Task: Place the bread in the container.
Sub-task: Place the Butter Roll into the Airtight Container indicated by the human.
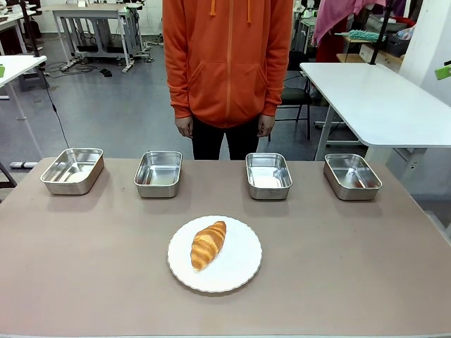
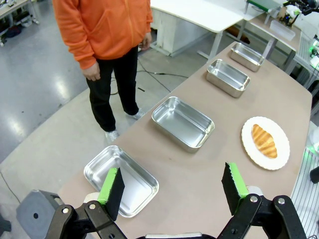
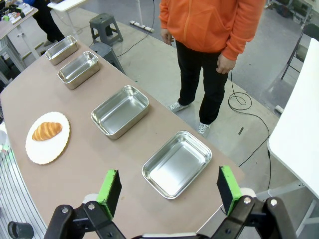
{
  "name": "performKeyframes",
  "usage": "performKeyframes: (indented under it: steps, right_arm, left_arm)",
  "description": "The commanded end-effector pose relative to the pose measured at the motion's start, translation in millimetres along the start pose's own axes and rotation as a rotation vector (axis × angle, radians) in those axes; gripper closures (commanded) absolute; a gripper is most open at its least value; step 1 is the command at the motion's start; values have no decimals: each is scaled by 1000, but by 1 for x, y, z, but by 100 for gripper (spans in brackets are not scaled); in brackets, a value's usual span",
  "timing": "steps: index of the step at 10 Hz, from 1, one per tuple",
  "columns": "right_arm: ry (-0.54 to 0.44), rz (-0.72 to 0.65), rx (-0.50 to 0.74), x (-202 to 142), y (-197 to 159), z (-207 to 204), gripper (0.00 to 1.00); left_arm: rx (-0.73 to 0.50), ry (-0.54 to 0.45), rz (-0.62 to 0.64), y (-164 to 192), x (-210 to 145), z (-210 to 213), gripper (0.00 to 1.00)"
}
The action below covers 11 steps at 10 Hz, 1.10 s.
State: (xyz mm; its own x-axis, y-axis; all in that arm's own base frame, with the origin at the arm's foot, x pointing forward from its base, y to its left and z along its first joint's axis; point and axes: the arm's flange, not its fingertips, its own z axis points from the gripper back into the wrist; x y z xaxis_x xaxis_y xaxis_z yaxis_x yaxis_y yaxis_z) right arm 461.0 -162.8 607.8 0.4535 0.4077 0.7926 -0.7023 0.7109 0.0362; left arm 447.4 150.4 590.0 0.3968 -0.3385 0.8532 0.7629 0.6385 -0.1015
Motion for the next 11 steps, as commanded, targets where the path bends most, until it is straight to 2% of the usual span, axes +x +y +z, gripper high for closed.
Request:
performKeyframes:
  steps: [1,11]
  right_arm:
    - [-17,5,3,1,1,0,0]
    - [-17,5,3,1,1,0,0]
  left_arm:
    - [-10,-21,-8,-1,-1,2,0]
    - [-10,-21,-8,-1,-1,2,0]
